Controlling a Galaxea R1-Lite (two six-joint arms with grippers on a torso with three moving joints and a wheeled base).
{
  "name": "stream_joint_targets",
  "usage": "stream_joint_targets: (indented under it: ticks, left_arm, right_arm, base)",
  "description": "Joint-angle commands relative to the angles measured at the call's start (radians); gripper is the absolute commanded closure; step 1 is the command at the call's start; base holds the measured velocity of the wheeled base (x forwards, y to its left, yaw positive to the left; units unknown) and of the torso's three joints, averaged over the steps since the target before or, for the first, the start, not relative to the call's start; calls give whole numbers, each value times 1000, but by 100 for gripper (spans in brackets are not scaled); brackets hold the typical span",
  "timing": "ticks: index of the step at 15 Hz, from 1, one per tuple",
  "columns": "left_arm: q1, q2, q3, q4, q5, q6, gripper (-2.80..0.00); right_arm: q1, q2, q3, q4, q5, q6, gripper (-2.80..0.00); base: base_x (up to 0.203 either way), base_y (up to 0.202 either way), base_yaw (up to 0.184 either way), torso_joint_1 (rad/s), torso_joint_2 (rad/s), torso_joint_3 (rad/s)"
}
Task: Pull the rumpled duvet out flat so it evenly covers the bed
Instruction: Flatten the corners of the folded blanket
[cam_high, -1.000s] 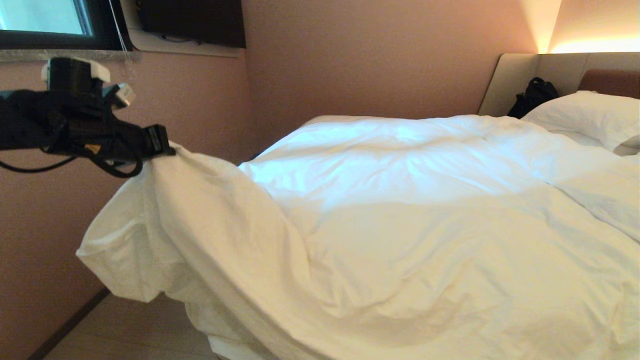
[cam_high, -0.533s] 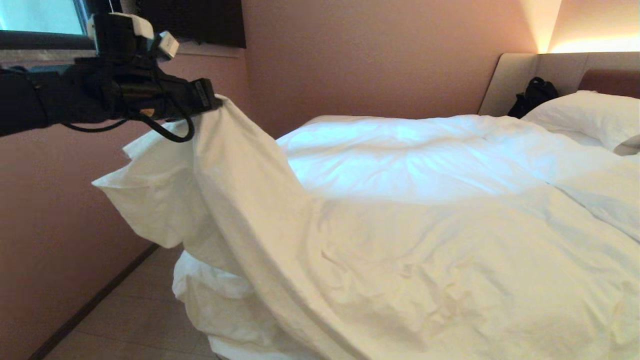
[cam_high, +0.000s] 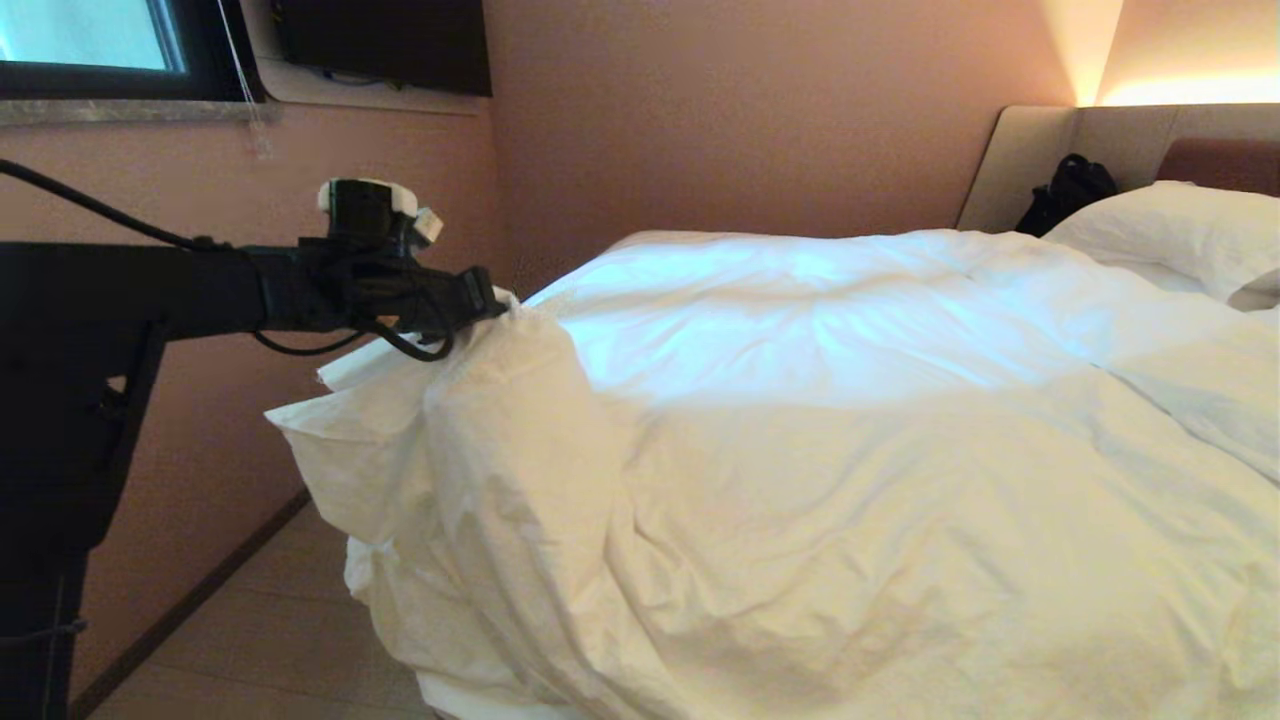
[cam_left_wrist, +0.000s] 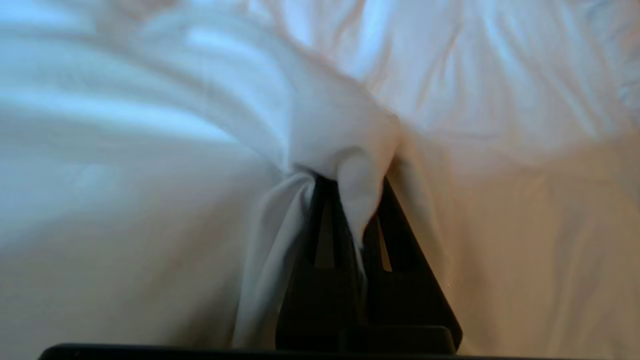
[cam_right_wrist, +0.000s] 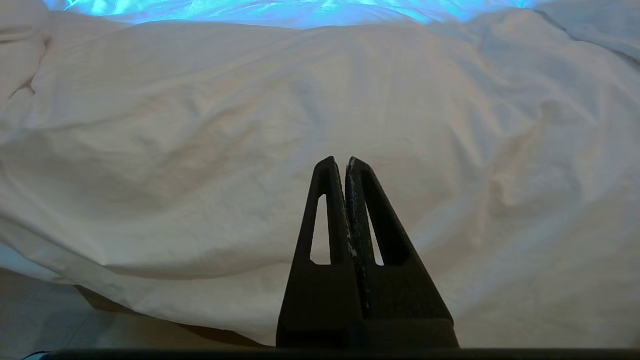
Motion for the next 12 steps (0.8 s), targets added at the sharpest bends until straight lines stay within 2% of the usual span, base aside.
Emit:
stream_joint_targets:
  ticks: [1,7,12]
  left_arm:
    - [2,92,22,3,2,-2,0]
    - [7,117,93,3,5,17,0]
    - [8,100,103,3,5,19,0]
  right_arm:
    - [0,1,0,0,0,-1,0]
    - [0,1,0,0,0,-1,0]
    - [0,1,0,0,0,-1,0]
  base:
    - [0,0,0,0,0,0]
    - [0,0,0,0,0,0]
    - [0,0,0,0,0,0]
